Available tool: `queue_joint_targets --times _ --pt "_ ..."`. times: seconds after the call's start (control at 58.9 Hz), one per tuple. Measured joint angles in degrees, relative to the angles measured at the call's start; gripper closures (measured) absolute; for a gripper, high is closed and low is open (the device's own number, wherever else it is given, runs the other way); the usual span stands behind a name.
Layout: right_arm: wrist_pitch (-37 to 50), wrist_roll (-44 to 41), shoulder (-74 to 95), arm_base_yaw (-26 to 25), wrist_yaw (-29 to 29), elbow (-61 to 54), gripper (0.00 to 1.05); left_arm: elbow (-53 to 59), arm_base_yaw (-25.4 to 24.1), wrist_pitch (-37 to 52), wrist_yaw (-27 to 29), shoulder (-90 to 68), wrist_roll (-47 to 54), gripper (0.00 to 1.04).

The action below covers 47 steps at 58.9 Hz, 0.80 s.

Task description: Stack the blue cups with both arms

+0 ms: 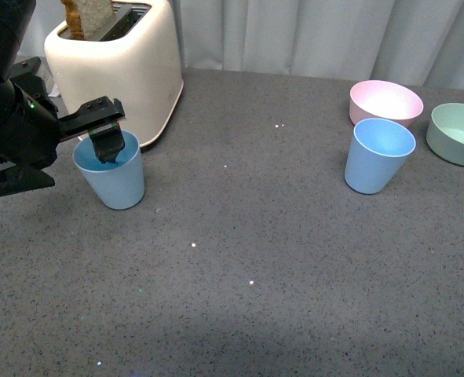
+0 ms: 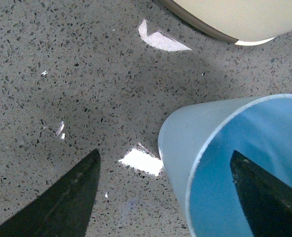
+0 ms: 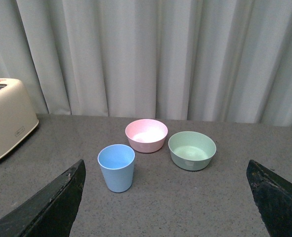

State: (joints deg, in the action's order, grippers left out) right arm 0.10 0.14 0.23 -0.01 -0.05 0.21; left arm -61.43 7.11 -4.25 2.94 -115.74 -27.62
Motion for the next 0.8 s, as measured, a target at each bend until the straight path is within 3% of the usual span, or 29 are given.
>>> queue_joint_targets --times 0.476,0.798 --pt "0.0 0.0 0.0 0.0 0.0 0.0 0.10 -1.4 0.2 -5.1 -0.9 -0.2 -1.2 0.99" --pt "0.0 0.0 0.0 0.0 0.0 0.0 0.10 -6.1 5.1 -8.2 -1.0 -0.2 -2.3 1.01"
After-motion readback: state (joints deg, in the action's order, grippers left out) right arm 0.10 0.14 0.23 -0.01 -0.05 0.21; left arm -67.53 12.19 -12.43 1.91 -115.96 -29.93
